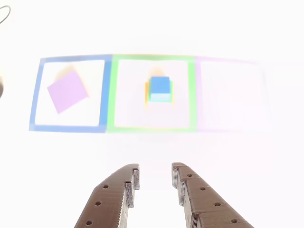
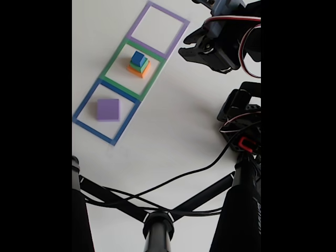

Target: Tower of hanoi

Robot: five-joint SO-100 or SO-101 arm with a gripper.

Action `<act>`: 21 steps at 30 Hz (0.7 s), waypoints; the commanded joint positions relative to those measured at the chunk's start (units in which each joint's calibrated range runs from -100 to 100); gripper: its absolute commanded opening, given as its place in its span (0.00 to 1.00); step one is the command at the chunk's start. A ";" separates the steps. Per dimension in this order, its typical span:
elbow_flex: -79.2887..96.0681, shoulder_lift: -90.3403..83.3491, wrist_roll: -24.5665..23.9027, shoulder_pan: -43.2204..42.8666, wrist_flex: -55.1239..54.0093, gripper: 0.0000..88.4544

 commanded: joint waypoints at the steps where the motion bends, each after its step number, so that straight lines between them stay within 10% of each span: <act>1: -0.29 -1.51 0.00 2.79 0.55 0.07; 21: 48.43 -13.94 0.00 7.68 -42.37 0.39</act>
